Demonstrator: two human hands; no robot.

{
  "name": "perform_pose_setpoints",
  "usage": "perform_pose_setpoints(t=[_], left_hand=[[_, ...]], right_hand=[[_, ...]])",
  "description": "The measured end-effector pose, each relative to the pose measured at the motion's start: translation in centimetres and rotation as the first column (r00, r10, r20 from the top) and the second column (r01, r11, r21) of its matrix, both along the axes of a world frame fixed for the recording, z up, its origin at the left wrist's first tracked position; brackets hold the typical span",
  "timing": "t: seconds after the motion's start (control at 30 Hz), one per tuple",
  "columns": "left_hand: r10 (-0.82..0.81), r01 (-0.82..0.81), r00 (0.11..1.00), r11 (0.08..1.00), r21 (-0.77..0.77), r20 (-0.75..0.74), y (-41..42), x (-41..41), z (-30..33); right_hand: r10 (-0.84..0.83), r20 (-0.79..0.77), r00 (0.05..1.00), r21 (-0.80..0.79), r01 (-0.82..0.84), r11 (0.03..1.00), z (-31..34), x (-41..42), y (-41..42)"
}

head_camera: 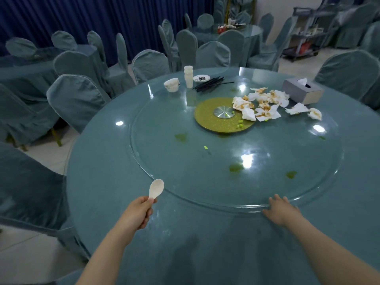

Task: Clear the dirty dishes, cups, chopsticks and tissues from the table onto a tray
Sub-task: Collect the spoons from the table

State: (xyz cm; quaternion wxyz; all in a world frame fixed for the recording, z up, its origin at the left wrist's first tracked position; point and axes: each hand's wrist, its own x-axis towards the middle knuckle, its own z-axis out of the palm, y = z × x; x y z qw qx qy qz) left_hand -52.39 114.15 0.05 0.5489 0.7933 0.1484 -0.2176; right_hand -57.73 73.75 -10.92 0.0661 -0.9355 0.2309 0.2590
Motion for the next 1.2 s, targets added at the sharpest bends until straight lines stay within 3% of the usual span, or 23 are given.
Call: perform_pose_setpoints(t=[0.1,0.2,0.33,0.57,0.77,0.83,1.03,1.2], left_hand=[[0.006,-0.006,1.0,1.0,-0.009,-0.001,0.3,-0.4,-0.2],[0.018,-0.018,1.0,1.0,-0.01,-0.001,0.6,-0.4,-0.2],[0.03,-0.03,1.0,1.0,-0.002,0.001,1.0,-0.4,-0.3],[0.016,-0.016,1.0,1.0,-0.002,-0.012,0.7,-0.3,-1.1],[0.034,-0.034,0.999,0.999,-0.009,-0.017,1.2,0.3,-1.7],[0.036,-0.036,0.999,0.999,-0.001,-0.018,1.2,0.6,-1.9],[0.047,-0.047,0.999,0.999,0.012,-0.024,1.3,1.4,-2.3],[0.063,-0.063,0.998,0.997,0.032,-0.007,1.2,2.7,-2.7]], right_hand=[[0.035,0.037,0.999,0.048,-0.037,0.998,0.6,1.6,2.8],[0.174,0.126,0.977,0.157,-0.193,0.969,0.5,3.0,7.6],[0.266,0.104,0.958,0.247,-0.284,0.927,-0.6,2.6,11.3],[0.191,0.061,0.98,0.146,-0.198,0.969,-0.9,-0.7,5.5],[-0.053,0.092,0.994,-0.005,0.054,0.999,0.0,0.1,4.6],[-0.102,0.086,0.991,0.02,0.1,0.995,0.3,1.1,5.4],[-0.019,0.185,0.982,0.205,-0.02,0.978,0.0,4.1,8.7],[0.005,0.166,0.986,0.191,-0.037,0.981,-1.2,4.1,7.8]])
